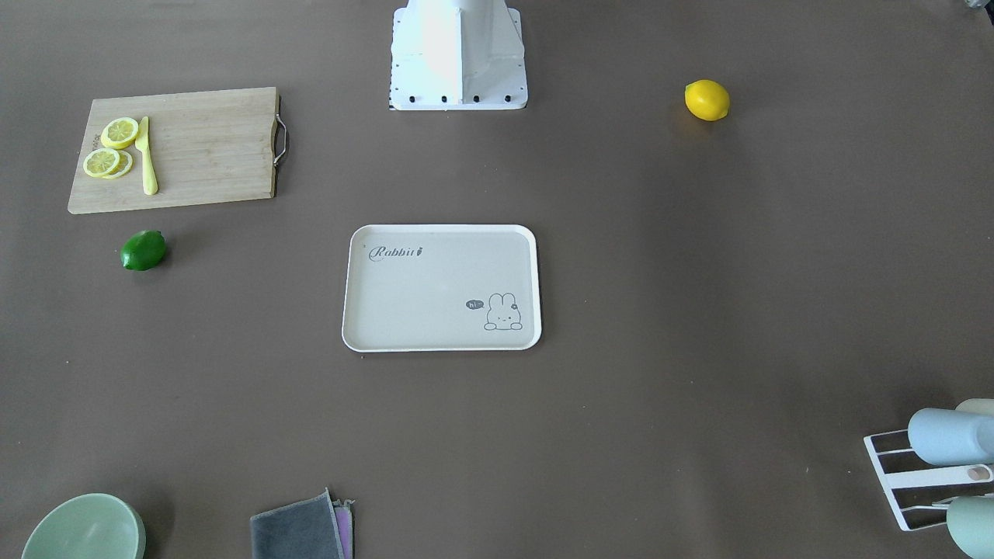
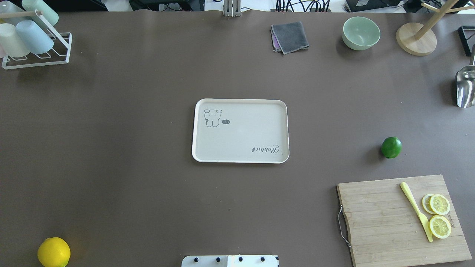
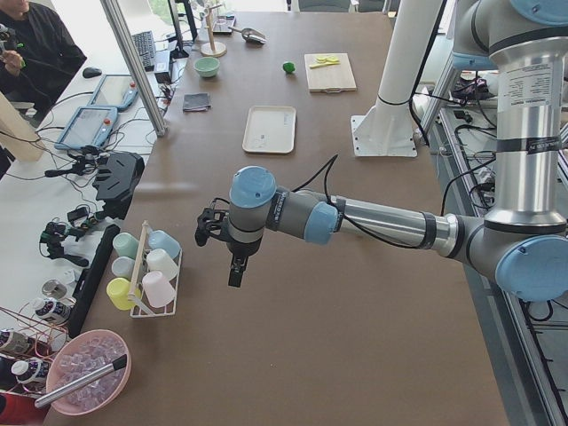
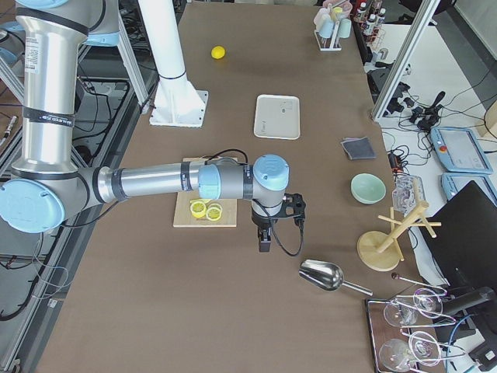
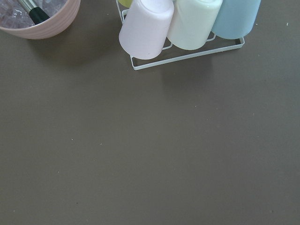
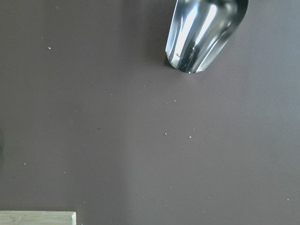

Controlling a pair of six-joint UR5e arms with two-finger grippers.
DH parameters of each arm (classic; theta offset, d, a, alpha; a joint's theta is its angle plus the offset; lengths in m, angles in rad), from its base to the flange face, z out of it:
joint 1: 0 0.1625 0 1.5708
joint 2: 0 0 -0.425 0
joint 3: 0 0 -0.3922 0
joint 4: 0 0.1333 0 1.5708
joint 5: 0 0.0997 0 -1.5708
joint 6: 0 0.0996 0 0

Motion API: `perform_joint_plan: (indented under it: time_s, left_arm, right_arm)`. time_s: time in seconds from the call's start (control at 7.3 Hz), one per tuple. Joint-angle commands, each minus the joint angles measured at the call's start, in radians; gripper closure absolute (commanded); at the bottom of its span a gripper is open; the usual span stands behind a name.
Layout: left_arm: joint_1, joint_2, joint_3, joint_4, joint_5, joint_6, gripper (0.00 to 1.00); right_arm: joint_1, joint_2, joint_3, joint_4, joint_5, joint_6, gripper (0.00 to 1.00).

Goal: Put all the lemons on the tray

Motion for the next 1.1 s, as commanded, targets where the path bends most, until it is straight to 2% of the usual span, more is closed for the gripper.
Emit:
perform_joint_plan:
  time_s: [0.0,0.96]
  left_arm:
    - [0.000,-0.008,0.008,0.002,0.003,0.000,0.02]
    - [0.000,-0.008,0.011,0.001,0.000,0.000,0.02]
  right_arm:
    - [0.000,-0.006,-0.016,0.001,-0.002,-0.002,0.00]
    - [0.000,0.002,-0.031,0.002,0.002,-0.002,0.00]
